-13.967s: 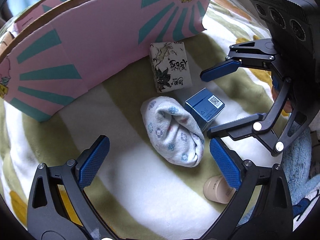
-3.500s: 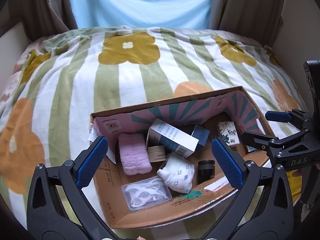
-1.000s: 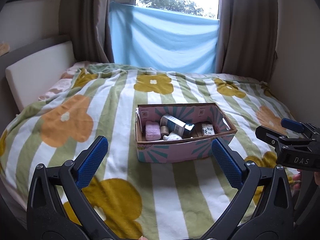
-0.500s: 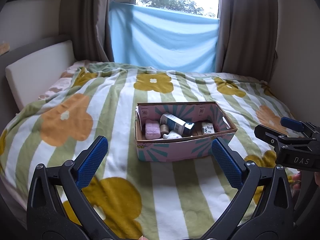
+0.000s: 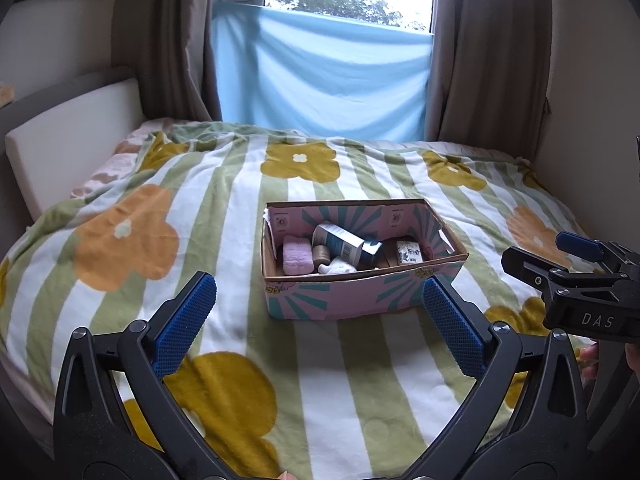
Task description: Organize objects
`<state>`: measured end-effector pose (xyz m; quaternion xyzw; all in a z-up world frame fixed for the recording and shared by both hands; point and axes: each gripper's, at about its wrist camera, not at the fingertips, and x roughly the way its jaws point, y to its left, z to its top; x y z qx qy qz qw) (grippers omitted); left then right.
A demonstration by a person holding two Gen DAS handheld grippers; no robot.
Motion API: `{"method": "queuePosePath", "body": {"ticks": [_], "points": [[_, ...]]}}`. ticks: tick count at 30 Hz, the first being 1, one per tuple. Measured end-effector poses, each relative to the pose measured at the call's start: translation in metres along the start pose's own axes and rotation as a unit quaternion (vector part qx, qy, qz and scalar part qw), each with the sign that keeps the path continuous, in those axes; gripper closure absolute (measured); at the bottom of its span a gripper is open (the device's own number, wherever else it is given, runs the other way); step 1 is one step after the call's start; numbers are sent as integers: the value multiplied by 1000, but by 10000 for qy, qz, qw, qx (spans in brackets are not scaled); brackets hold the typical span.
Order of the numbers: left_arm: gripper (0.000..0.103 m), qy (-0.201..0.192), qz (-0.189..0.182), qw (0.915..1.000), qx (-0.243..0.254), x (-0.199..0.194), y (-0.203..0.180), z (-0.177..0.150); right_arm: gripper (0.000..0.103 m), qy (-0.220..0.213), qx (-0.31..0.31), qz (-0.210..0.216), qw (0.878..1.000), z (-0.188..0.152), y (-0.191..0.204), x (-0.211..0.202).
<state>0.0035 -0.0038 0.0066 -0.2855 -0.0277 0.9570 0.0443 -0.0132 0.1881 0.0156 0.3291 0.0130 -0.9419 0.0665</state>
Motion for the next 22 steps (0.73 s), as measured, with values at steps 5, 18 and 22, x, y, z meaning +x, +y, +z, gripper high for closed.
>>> {"method": "queuePosePath", "body": {"ticks": [5, 18, 22], "points": [[0, 25, -36, 10000, 3, 1, -2, 1, 1, 15, 17, -9, 10000, -2, -4, 2], [0, -97, 226, 9997, 53, 2, -8, 2, 1, 26, 22, -4, 10000, -2, -5, 3], [0, -138, 47, 9999, -79, 2, -4, 3, 1, 45, 33, -14, 10000, -3, -6, 5]]}}
